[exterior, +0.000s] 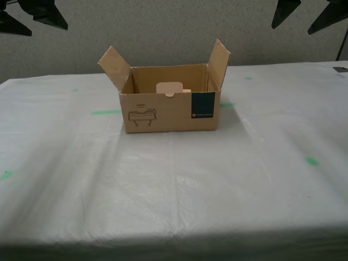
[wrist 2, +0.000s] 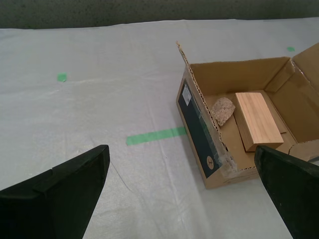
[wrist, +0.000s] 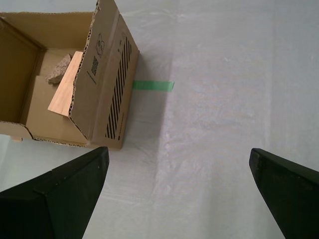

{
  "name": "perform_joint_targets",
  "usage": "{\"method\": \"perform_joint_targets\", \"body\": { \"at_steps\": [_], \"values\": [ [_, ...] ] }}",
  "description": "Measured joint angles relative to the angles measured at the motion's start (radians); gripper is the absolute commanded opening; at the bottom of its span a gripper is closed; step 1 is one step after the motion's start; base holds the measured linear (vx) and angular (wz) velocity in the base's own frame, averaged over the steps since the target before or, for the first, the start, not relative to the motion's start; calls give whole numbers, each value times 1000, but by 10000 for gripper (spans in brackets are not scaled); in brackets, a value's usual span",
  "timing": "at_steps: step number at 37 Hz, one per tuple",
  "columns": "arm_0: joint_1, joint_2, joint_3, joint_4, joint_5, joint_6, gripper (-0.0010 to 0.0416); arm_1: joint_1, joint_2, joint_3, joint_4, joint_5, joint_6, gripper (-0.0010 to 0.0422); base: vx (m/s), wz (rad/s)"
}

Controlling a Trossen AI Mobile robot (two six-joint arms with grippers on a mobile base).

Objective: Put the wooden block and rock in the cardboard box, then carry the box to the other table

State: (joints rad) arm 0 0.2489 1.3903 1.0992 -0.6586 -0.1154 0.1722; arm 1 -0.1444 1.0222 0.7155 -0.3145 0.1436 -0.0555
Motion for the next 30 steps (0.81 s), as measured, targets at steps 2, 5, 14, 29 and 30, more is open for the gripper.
{"method": "perform_joint_targets", "body": {
  "at_steps": [2, 5, 14, 29, 30],
  "values": [
    [-1, 0, 0, 0, 0, 0, 394, 0, 0, 0, 0, 0, 0, 398, 0, 0],
    [0, 0, 0, 0, 0, 0, 393, 0, 0, 0, 0, 0, 0, 398, 0, 0],
    [0, 0, 0, 0, 0, 0, 394, 0, 0, 0, 0, 0, 0, 398, 0, 0],
    [0, 0, 0, 0, 0, 0, 393, 0, 0, 0, 0, 0, 0, 398, 0, 0],
    [0, 0, 0, 0, 0, 0, 393, 0, 0, 0, 0, 0, 0, 398, 0, 0]
  ]
}}
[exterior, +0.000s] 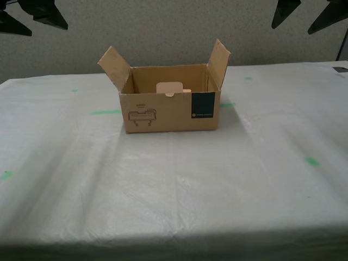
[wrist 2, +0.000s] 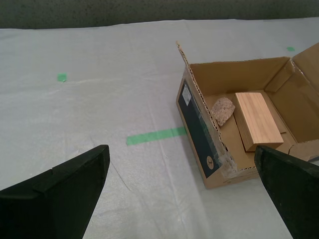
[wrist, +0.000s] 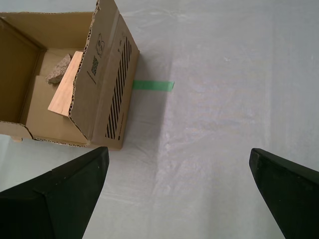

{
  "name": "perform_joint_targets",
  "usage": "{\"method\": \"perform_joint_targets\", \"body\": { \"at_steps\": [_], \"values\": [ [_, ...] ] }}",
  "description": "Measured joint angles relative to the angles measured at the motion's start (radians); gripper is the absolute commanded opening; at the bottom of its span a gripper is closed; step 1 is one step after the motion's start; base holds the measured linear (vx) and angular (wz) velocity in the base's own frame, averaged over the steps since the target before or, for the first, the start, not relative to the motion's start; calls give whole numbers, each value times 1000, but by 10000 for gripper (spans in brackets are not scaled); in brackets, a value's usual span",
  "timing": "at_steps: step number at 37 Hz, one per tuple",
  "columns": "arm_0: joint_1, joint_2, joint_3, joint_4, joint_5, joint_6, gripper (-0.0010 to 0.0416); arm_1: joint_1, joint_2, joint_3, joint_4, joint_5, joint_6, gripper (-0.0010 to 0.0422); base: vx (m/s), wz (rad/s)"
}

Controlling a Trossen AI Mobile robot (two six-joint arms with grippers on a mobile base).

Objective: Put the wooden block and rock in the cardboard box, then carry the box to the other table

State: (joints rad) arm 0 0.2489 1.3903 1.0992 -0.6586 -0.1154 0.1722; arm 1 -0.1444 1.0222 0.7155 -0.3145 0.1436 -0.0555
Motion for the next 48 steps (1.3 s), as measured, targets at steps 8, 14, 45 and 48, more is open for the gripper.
{"method": "perform_joint_targets", "body": {
  "at_steps": [8, 14, 45, 48],
  "values": [
    [1, 0, 0, 0, 0, 0, 393, 0, 0, 0, 0, 0, 0, 398, 0, 0],
    [0, 0, 0, 0, 0, 0, 394, 0, 0, 0, 0, 0, 0, 398, 0, 0],
    [-1, 0, 0, 0, 0, 0, 393, 0, 0, 0, 0, 0, 0, 398, 0, 0],
    [0, 0, 0, 0, 0, 0, 394, 0, 0, 0, 0, 0, 0, 398, 0, 0]
  ]
}}
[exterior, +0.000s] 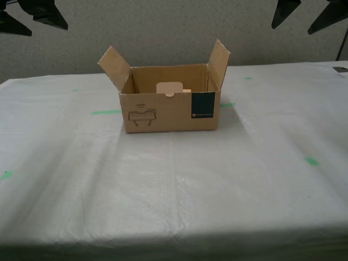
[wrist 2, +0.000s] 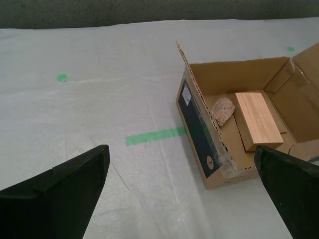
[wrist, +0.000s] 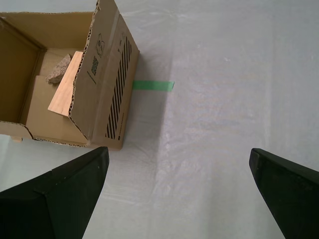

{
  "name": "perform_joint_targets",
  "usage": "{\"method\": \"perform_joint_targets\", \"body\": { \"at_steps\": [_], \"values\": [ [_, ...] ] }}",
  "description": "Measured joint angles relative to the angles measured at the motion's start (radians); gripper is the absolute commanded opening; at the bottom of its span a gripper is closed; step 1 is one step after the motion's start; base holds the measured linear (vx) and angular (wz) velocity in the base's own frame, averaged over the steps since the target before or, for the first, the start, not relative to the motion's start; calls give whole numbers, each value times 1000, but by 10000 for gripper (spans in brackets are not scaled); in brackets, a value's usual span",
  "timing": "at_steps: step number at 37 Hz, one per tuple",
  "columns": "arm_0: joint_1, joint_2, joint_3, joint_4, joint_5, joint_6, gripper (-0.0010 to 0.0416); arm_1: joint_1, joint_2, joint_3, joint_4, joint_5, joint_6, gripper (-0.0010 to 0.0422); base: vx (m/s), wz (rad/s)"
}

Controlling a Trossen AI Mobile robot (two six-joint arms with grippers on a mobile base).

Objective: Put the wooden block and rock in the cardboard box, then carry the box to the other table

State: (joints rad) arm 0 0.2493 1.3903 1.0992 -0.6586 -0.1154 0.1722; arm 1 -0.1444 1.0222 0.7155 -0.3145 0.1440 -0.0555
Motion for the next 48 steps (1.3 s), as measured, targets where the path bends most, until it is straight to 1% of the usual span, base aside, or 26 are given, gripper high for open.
{"method": "perform_joint_targets", "body": {
  "at_steps": [48],
  "values": [
    [0, 0, 0, 0, 0, 0, 394, 0, 0, 0, 0, 0, 0, 398, 0, 0]
  ]
}}
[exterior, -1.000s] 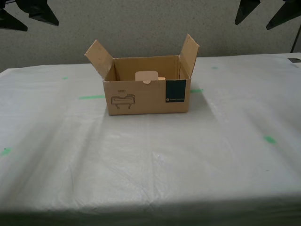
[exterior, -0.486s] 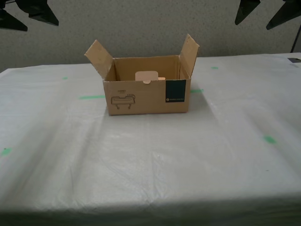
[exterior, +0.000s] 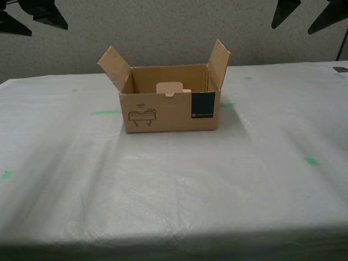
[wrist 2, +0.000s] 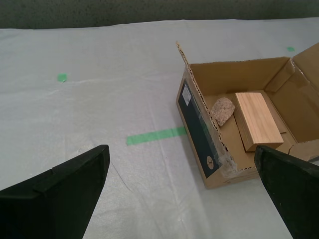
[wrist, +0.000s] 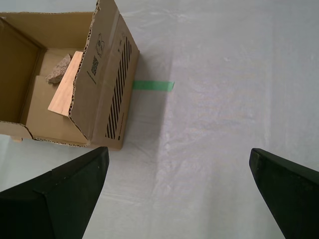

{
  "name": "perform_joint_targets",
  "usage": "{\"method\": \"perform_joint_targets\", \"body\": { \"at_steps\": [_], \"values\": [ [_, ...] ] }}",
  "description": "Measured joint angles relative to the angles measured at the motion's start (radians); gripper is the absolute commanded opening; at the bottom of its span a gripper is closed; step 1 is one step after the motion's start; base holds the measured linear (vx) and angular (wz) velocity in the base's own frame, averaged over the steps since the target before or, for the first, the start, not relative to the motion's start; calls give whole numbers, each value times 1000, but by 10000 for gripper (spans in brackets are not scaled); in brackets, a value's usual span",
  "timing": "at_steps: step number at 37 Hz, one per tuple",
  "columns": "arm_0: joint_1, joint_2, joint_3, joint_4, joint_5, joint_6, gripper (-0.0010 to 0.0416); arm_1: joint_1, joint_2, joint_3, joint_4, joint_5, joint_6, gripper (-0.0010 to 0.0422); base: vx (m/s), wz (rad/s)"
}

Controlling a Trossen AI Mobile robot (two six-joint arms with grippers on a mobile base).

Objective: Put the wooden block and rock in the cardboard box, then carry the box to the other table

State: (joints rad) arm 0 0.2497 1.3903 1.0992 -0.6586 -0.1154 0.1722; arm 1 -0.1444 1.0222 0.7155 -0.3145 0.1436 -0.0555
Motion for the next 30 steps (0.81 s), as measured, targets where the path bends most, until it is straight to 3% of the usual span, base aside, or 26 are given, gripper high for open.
{"method": "perform_joint_targets", "body": {
  "at_steps": [30],
  "values": [
    [0, 0, 0, 0, 0, 0, 394, 0, 0, 0, 0, 0, 0, 398, 0, 0]
  ]
}}
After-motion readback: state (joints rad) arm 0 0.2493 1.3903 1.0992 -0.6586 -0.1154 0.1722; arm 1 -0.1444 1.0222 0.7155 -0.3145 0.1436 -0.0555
